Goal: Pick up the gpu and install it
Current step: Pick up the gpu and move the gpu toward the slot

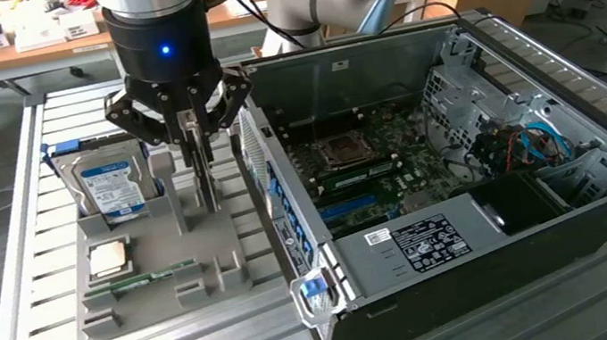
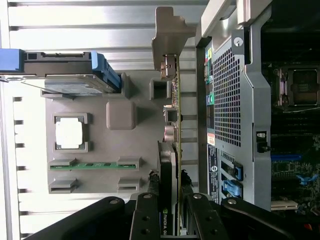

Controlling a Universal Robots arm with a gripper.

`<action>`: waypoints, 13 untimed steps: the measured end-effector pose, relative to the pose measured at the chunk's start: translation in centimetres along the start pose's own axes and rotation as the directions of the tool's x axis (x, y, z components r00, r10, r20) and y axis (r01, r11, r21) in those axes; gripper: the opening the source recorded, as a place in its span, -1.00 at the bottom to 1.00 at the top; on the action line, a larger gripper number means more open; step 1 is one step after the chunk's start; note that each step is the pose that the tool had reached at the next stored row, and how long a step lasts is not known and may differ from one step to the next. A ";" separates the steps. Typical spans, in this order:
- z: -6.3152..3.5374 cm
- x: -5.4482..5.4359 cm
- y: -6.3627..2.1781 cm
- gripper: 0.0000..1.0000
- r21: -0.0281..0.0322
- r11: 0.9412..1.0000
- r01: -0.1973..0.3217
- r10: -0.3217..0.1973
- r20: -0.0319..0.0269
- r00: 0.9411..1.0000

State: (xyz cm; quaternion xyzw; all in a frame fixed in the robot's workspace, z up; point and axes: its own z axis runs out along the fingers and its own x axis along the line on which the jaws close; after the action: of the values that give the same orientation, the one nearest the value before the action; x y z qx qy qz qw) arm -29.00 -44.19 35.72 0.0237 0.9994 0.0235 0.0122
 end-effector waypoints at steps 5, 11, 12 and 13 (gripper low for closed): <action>-0.01 0.0 0.00 -0.47 0.000 1.000 0.000 0.000 0.000 1.000; -0.57 0.0 0.03 -0.47 0.000 1.000 0.000 0.000 0.000 1.000; -0.64 0.0 0.03 -0.47 0.000 1.000 0.000 0.000 0.000 1.000; -0.71 0.0 0.03 -0.47 0.000 1.000 0.000 0.000 0.000 1.000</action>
State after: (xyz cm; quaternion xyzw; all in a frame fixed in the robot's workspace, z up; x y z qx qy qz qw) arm -28.99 -44.19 36.44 0.0237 0.9994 0.0235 0.0122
